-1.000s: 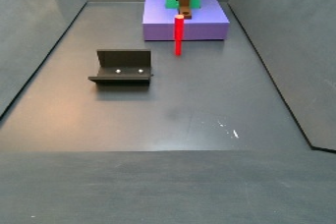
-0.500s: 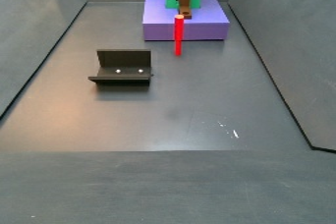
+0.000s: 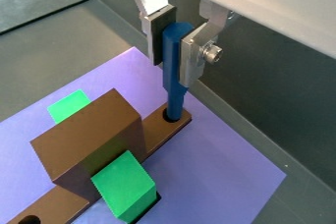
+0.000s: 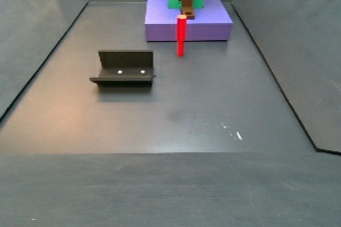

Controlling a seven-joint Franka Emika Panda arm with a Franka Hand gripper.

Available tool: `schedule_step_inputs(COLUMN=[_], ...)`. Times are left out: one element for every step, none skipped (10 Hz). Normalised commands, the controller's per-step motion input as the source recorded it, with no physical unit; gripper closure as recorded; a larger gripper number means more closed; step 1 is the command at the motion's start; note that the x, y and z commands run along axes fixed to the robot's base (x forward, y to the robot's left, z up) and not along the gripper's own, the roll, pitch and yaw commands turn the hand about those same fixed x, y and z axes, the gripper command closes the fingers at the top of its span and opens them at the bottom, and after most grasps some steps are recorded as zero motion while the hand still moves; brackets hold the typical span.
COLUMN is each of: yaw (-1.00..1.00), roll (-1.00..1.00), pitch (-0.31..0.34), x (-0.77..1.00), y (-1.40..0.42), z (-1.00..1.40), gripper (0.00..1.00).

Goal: Pick up the blue object. Move up. Place the blue object on the fixture. Regrasp the blue object. Move to above the board. Insert the blue object.
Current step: Insert the blue object.

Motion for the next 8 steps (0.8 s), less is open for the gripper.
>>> schedule_step_inputs(yaw=[0.0,0.0,0.0,0.0,0.0,0.0,0.0,0.0], roll=[0.06,0.05,0.05,0.05,0.0,0.0,0.0,0.01], pitch=[0.04,0.029,0.0,0.0,-0.014,-0.02,-0.011,-0.007], x=[0.07,0.07,0.0,0.0,0.01,0.11,0.17,0.16], y=[0.0,0.0,0.0,0.0,-0.05,-0.16,-0.07,0.0], z=[-0.18,-0.17,-0.23,-0.38,-0.47,-0.44,-0.53,-0.64], gripper=[1.0,1.0,1.0,1.0,1.0,1.0,1.0,1.0])
